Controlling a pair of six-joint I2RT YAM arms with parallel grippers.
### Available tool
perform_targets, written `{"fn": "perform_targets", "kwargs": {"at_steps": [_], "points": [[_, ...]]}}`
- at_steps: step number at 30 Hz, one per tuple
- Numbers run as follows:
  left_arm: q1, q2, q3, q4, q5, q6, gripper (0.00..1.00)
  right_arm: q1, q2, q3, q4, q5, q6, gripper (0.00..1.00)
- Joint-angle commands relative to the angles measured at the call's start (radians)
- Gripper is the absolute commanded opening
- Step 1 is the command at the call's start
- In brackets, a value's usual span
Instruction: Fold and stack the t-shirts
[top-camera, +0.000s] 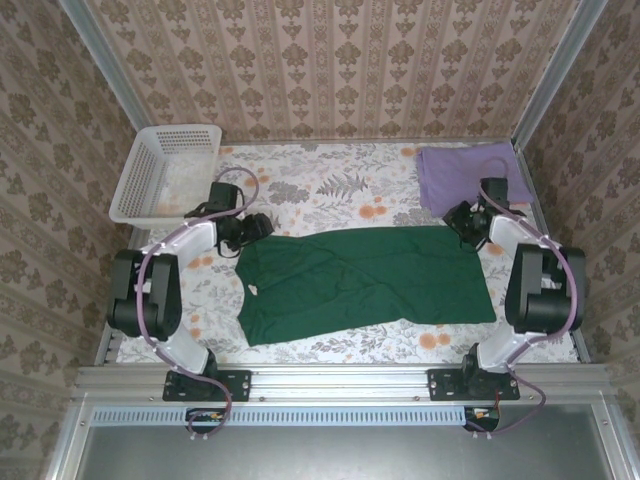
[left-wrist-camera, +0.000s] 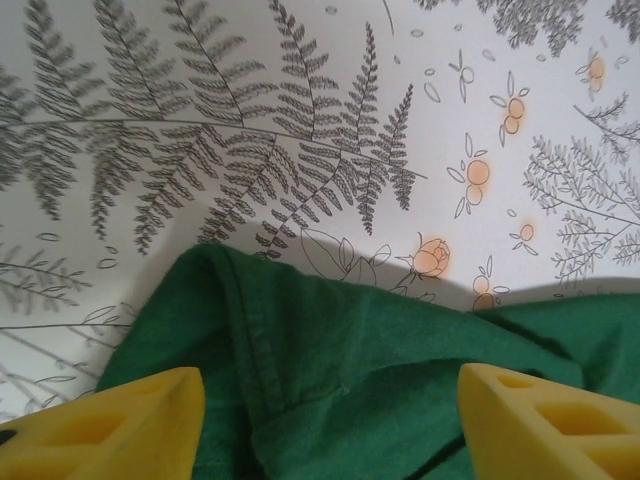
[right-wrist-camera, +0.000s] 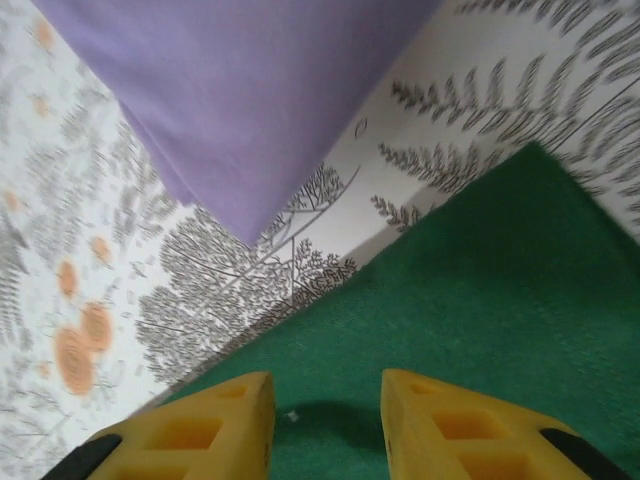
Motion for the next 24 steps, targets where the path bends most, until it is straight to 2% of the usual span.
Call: {"fn": "perform_targets", "kwargs": {"at_steps": [1,5,9,12,15,17,20,24], "points": [[0.01,0.016,0.034,-0.008,0.014,0.019,0.65,0.022,0.047,0.069,-0.101,0.023,-0.066,0.35],[0.012,0.076,0.06,-0.007,0.03,0.033,0.55,0.035,0.1,0.109,-0.139,0.047,-0.076,0.33],[0.011,0.111,0.056,0.033,0.05,0.025,0.34,0.035,0.121,0.112,-0.141,0.082,-0.067,0.32],[0.011,0.119,0.056,0.039,0.01,0.035,0.16,0.036,0.151,0.132,-0.16,0.115,-0.067,0.3],[0.017,0.103,0.046,0.043,-0.057,0.032,0.03,0.034,0.178,0.139,-0.167,0.184,-0.051,0.27],[0.02,0.088,0.05,0.027,-0.112,0.029,0.0,0.028,0.191,0.146,-0.176,0.219,-0.03,0.27],[0.026,0.072,0.061,-0.004,-0.193,0.023,0.0,0.012,0.196,0.132,-0.159,0.228,0.006,0.27],[0.051,0.079,0.059,-0.015,-0.224,0.012,0.0,-0.01,0.185,0.106,-0.123,0.21,0.032,0.29]]}}
